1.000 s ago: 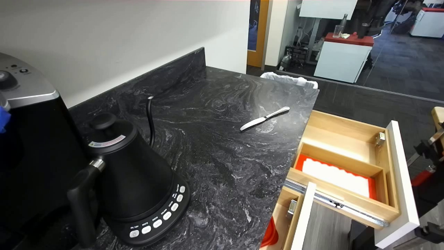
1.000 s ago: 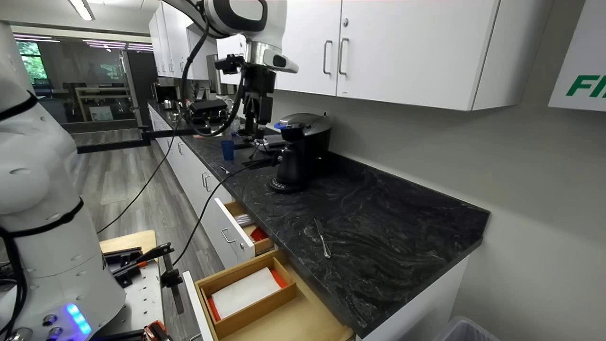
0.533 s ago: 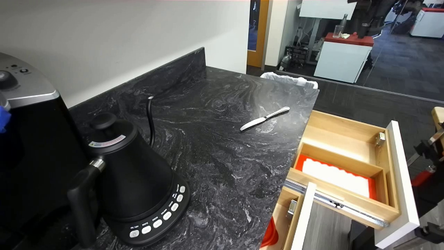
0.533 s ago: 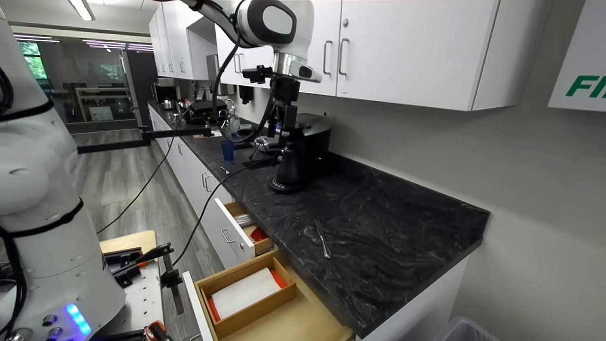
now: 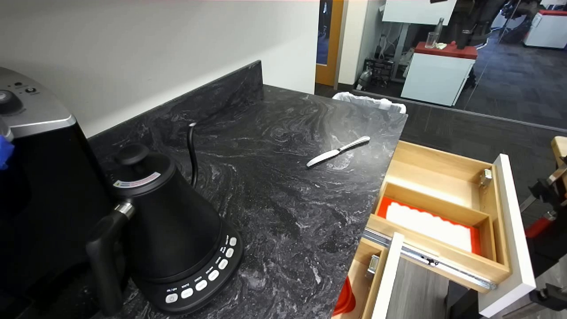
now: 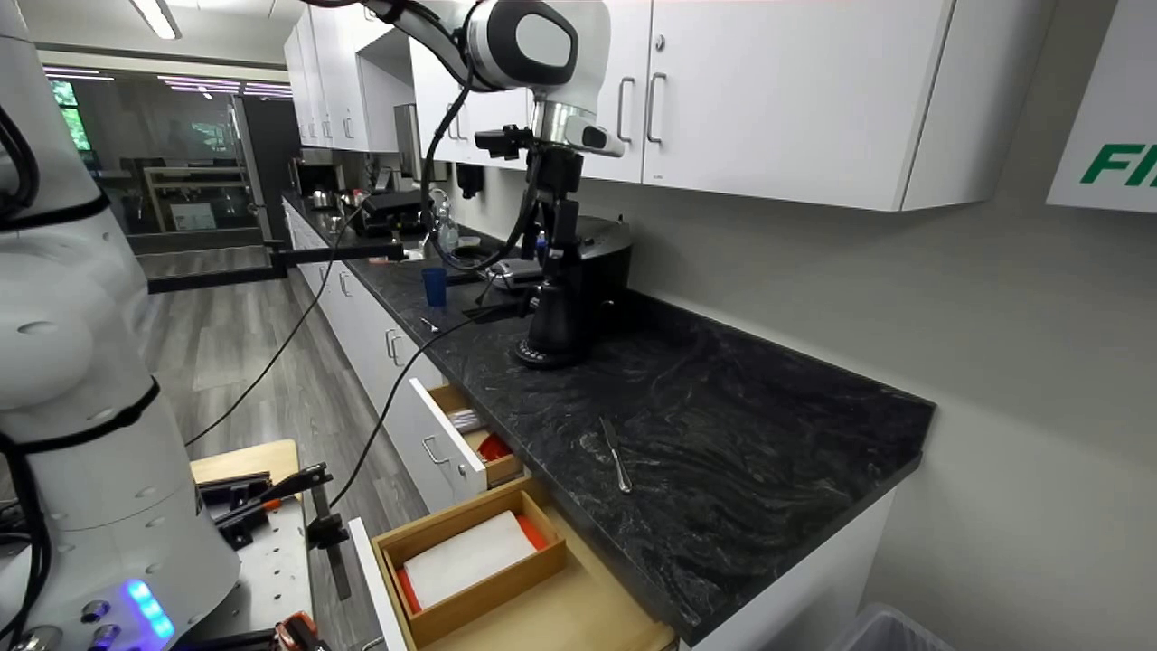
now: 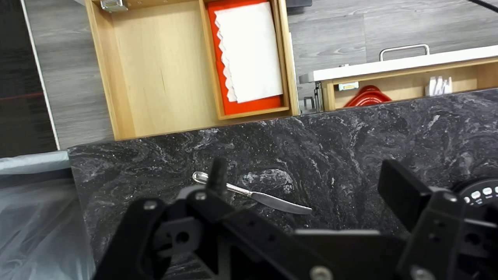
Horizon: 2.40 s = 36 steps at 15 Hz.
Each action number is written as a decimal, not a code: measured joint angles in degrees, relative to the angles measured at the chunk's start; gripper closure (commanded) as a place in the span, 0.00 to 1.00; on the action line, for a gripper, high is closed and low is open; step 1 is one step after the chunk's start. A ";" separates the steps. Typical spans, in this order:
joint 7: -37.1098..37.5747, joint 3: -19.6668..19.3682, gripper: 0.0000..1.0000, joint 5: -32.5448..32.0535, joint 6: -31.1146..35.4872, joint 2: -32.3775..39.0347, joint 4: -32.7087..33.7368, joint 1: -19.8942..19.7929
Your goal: Pick the knife on the counter and put it in the first drawer on the right
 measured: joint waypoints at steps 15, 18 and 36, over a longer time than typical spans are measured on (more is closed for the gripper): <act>-17.87 -2.13 0.00 -11.37 17.82 11.28 -4.79 -0.16; -18.40 -2.46 0.00 -14.18 21.66 14.39 -4.92 -0.20; -18.86 -0.77 0.00 -25.70 32.54 21.78 -1.47 1.76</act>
